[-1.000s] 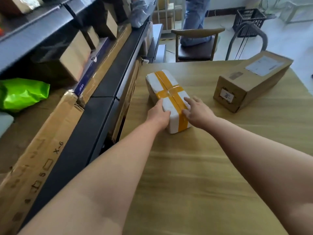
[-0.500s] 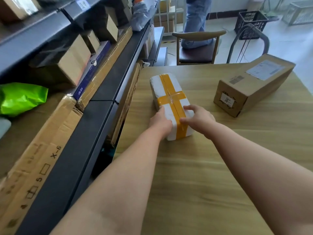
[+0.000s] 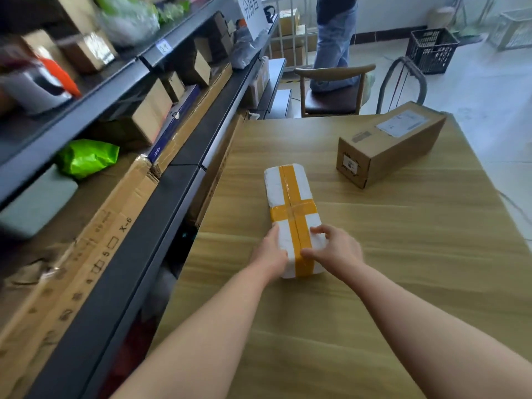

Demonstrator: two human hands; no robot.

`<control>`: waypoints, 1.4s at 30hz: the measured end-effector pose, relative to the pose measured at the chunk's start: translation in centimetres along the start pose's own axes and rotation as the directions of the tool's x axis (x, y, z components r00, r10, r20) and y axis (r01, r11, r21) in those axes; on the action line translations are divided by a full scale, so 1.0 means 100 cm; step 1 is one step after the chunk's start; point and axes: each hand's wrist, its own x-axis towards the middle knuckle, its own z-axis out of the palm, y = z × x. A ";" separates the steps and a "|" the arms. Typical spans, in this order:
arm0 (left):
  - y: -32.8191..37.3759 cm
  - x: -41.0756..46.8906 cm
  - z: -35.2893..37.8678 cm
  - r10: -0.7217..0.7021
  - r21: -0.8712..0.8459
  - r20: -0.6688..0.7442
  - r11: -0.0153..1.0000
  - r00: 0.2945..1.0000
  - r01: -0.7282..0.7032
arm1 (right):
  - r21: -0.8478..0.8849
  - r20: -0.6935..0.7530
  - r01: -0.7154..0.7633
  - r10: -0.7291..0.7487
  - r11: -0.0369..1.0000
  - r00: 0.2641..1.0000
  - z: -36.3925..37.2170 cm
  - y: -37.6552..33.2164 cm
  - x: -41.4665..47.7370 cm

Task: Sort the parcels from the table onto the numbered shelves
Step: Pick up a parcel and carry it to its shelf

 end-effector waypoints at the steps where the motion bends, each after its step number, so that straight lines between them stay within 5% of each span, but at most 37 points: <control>1: -0.003 -0.014 0.007 -0.002 -0.012 0.001 1.000 1.000 0.002 | -0.007 0.008 0.014 -0.014 1.000 1.000 -0.002 0.008 -0.013; 13: -0.055 -0.125 0.056 -0.009 -0.181 0.001 0.983 1.000 0.009 | 0.085 -0.060 0.104 -0.099 0.991 0.993 0.003 0.088 -0.121; 23: -0.085 -0.134 0.019 -0.272 -0.547 -0.042 0.812 0.961 0.206 | 0.022 0.185 0.420 -0.416 0.907 0.890 0.018 0.036 -0.139; 28: -0.072 -0.136 0.015 -0.279 -0.538 -0.002 0.809 0.960 0.234 | -0.041 0.124 0.366 -0.359 0.930 0.925 0.014 0.029 -0.135; 34: -0.049 -0.124 0.040 -0.138 -0.333 0.061 0.931 0.989 0.150 | -0.161 0.158 0.225 -0.200 0.961 0.967 -0.001 0.069 -0.121; 42: -0.032 -0.119 0.060 -0.127 -0.306 0.030 0.943 0.991 0.130 | -0.060 0.123 0.217 -0.208 0.974 0.970 -0.001 0.087 -0.121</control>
